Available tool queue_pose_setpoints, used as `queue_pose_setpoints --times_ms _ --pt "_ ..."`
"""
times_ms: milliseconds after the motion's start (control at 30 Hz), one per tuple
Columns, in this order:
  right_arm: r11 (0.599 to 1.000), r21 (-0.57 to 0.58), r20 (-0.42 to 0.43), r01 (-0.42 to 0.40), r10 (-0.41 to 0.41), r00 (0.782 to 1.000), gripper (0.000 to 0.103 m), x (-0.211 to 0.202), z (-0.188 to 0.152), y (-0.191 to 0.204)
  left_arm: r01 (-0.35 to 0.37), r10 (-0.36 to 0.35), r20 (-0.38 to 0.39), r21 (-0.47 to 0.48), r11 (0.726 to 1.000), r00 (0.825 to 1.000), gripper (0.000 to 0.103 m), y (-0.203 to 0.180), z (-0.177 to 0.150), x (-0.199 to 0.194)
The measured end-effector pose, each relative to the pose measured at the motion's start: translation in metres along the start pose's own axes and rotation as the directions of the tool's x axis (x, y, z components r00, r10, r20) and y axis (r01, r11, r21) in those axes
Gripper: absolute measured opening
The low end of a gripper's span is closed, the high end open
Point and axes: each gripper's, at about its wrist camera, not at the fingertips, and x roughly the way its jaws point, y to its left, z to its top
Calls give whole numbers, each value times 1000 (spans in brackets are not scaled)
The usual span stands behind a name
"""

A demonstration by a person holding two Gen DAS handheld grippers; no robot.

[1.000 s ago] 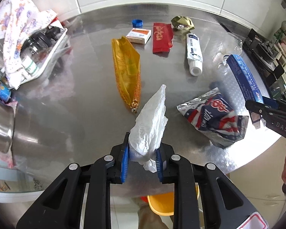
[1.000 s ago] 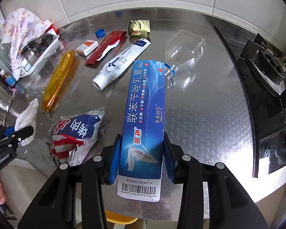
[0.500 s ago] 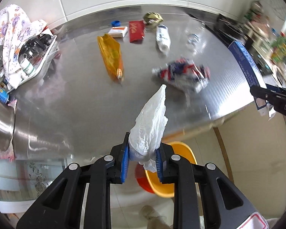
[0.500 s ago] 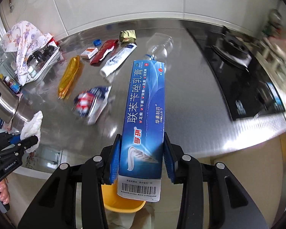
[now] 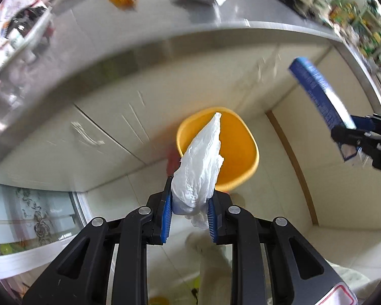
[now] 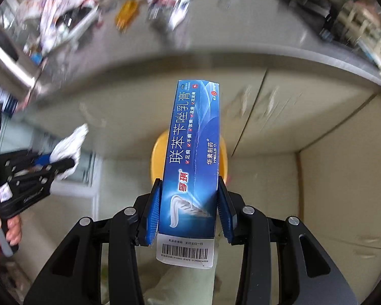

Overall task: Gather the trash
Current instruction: 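Carry tissue and box down to the yellow bin and open both tools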

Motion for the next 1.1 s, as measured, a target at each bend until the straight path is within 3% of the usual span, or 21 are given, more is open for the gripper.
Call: queue_pose_setpoints --times_ms 167,333,433,533,700,1100 --pt "997 0 -173 -76 75 982 42 50 -3 -15 114 -108 -89 56 992 990 24 -11 3 42" --pt "988 54 -329 -142 152 932 42 127 12 -45 215 -194 -174 109 970 965 24 -24 22 108" --pt "987 60 -378 -147 159 912 42 166 24 -59 226 -189 -231 145 963 954 24 -32 34 153" --pt "984 56 -406 -168 176 897 42 199 33 -71 216 -165 -286 154 964 944 24 -37 44 193" --pt "982 4 -425 -188 172 889 43 235 37 -70 188 -121 -344 169 967 931 25 -42 54 234" --pt "976 32 -404 -214 209 891 44 271 43 -81 167 -112 -350 132 977 930 28 -34 38 257"
